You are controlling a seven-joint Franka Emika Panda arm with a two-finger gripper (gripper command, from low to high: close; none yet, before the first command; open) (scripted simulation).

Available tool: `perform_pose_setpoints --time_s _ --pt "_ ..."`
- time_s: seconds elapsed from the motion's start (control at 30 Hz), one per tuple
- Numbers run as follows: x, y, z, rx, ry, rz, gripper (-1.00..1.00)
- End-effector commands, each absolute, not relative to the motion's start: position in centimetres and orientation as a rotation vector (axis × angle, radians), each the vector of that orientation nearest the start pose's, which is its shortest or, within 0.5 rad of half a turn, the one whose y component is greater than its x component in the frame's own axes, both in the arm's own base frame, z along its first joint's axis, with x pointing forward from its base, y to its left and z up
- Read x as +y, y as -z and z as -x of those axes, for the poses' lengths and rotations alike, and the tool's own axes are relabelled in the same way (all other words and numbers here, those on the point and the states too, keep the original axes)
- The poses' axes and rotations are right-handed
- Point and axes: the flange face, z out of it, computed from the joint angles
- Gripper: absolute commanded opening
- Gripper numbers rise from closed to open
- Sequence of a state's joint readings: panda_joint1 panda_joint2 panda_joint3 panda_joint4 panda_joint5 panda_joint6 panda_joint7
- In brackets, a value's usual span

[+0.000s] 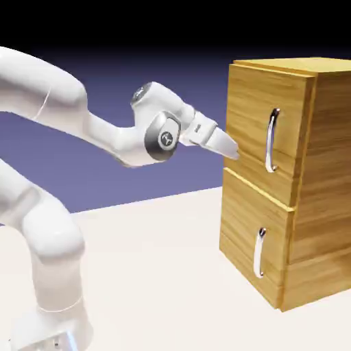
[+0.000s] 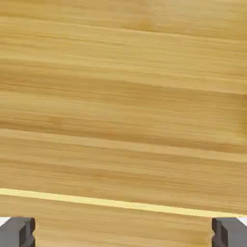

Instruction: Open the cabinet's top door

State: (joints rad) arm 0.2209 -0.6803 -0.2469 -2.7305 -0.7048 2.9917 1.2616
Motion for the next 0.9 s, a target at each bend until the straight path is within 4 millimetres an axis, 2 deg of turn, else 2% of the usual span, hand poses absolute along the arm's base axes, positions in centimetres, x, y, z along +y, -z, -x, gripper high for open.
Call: perform_pose_setpoints --time_s 0.0,0.43,0.87 --pt "2.8 -52.2 -37.6 0.825 1.248 2.394 1.0" --pt "2.0 -54.5 -36.0 0.777 1.419 2.271 1.0" --pt "-0.8 -54.5 -35.4 0.747 1.573 2.102 1.0"
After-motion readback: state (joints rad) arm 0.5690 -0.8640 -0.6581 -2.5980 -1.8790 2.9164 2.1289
